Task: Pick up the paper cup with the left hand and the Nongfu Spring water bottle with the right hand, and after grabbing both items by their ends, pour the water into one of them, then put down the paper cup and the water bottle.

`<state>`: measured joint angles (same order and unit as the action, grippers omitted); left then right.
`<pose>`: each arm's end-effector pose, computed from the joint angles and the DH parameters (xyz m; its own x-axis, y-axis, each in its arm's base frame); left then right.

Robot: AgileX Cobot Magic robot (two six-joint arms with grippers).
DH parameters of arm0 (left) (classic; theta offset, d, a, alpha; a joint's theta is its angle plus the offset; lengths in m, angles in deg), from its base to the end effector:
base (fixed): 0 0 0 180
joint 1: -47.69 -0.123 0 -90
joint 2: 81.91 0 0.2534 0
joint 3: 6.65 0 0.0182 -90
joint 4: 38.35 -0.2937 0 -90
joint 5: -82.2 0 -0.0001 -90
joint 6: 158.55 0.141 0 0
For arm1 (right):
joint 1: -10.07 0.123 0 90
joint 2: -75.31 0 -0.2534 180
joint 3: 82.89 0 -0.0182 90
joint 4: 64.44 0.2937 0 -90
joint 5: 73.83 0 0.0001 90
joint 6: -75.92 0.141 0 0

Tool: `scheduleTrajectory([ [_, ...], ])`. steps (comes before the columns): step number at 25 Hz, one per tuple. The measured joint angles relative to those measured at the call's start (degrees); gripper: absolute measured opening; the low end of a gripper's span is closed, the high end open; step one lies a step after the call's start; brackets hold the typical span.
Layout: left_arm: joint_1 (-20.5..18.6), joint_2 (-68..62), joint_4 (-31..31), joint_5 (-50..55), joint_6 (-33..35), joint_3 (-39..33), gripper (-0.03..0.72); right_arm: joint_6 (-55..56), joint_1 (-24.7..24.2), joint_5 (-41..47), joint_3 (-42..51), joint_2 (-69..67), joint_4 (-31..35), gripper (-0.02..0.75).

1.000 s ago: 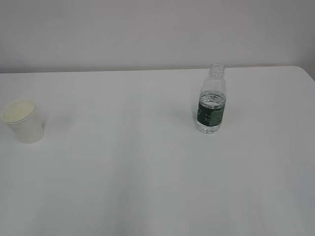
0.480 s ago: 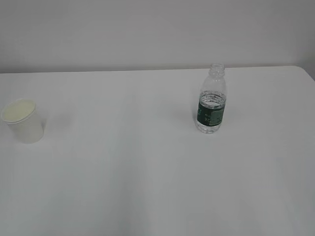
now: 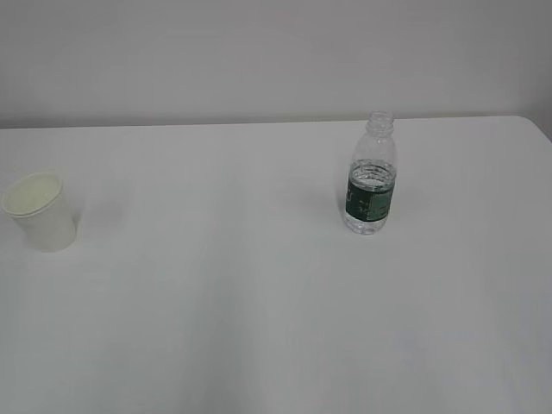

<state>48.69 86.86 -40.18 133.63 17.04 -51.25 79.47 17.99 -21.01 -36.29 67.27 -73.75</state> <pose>0.1189 0.0014 0.3105 -0.2956 -0.0519 -0.9539 -0.0233 0.9986 -0.0471 0.1131 -0.0026 0.3021 -0.2904 -0.0772 -0.9538 -0.0253 0.9970 -0.0730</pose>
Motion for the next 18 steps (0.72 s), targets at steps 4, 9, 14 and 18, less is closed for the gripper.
scheduleTrajectory([
  [4, 0.0, -3.5, 0.0, -2.8, 0.0, 0.0, 0.583, 0.0, 0.0, -2.1, 0.0, -2.4, 0.0, 0.573],
  [9, 0.0, -7.0, 0.1, -5.8, 0.0, 0.0, 0.583, -0.1, 0.0, -5.1, 0.0, -5.3, 0.0, 0.573],
  [14, 0.0, -8.5, 0.1, -9.2, 0.0, 0.0, 0.583, -0.1, 0.0, -8.9, 0.0, -7.9, 0.0, 0.573],
  [18, 0.0, -10.2, 0.3, -10.4, 0.0, 0.0, 0.583, -0.2, 0.0, -11.2, 0.0, -10.0, 0.0, 0.573],
])
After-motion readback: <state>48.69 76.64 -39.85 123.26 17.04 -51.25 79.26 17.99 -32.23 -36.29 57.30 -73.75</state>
